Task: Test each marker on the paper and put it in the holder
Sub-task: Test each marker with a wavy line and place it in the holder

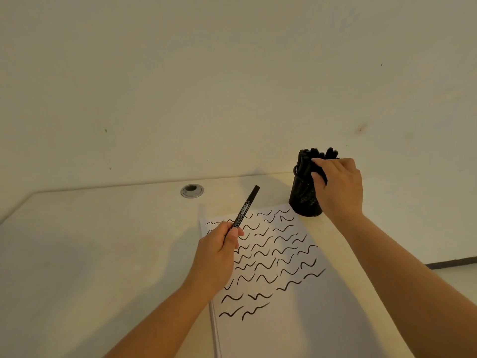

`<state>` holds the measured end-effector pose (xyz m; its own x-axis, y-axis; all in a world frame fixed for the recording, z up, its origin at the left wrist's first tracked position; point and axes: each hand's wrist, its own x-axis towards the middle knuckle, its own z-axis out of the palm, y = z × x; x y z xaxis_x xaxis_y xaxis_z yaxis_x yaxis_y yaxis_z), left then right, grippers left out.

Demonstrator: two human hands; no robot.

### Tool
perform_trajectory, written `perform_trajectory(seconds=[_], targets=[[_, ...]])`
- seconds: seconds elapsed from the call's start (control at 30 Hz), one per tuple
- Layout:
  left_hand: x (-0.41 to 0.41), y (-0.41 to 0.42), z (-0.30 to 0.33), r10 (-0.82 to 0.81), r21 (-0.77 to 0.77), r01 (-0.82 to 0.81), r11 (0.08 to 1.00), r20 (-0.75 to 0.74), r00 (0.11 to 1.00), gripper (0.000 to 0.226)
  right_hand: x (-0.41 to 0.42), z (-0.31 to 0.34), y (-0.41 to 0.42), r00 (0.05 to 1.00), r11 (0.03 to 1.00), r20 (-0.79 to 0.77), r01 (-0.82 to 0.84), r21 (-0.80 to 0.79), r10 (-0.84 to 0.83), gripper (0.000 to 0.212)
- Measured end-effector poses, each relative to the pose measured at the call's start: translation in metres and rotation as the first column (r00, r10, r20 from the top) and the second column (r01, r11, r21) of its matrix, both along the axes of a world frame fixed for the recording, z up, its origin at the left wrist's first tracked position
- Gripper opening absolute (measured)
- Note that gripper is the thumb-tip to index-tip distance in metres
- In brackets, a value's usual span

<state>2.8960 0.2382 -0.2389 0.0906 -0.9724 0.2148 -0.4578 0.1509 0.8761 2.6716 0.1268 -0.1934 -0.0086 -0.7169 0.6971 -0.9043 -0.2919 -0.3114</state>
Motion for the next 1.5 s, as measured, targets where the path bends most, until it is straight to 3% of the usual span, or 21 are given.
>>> perform_trajectory(seconds=[0.17,0.27,0.43,0.57,0.77,0.97,1.1,1.27,1.33,1.4,1.47,1.5], targets=[[0.001,0.002,0.004,-0.041,-0.041,0.041,0.998,0.008,0.999,0.023,0.012,0.003,0.021,0.998,0.998,0.059,0.027,-0.064,-0.024,0.033],[0.0,0.003,0.009,-0.058,-0.09,0.056,0.994,-0.025,0.998,0.022,0.032,0.005,0.049,0.95,0.988,0.272,-0.157,-0.016,0.155,0.023],[-0.007,0.012,0.016,-0.124,-0.149,0.133,0.98,0.066,0.99,0.02,0.064,-0.002,0.089,0.749,0.864,0.585,-0.48,0.154,0.311,0.018],[-0.007,0.021,0.013,-0.167,-0.11,0.185,0.977,0.15,0.974,0.024,0.072,-0.006,0.105,0.614,0.792,0.746,-0.577,0.201,0.258,0.022],[0.003,0.035,0.01,-0.171,-0.021,0.177,0.984,0.159,0.972,0.018,0.071,-0.011,0.122,0.467,0.817,0.879,-0.541,0.199,0.096,0.031],[-0.001,0.05,0.027,-0.174,-0.058,0.217,0.974,0.418,0.892,0.027,0.08,-0.01,0.142,0.404,0.725,0.907,-0.66,0.196,0.123,0.032],[-0.004,0.06,0.039,-0.158,-0.063,0.22,0.973,0.512,0.844,0.032,0.078,-0.003,0.148,0.444,0.703,0.887,-0.671,0.235,0.127,0.034],[-0.012,0.064,0.047,-0.25,0.034,0.259,0.965,0.397,0.883,0.033,0.075,-0.005,0.151,0.399,0.711,0.913,-0.668,0.22,0.092,0.035],[-0.012,0.064,0.044,-0.304,0.089,0.292,0.952,0.342,0.889,0.035,0.067,-0.007,0.147,0.476,0.754,0.876,-0.602,0.263,0.075,0.034],[-0.002,0.062,0.037,-0.333,0.166,0.298,0.94,0.252,0.909,0.039,0.043,-0.005,0.136,0.554,0.858,0.832,-0.436,0.271,0.019,0.034],[0.013,0.06,0.029,-0.288,0.214,0.246,0.945,0.196,0.937,0.04,0.009,-0.001,0.127,0.368,0.922,0.928,-0.335,0.196,-0.064,0.032],[0.021,0.058,0.025,-0.245,0.217,0.203,0.955,0.19,0.951,0.039,-0.004,-0.002,0.125,0.339,0.933,0.936,-0.3,0.201,-0.093,0.032]])
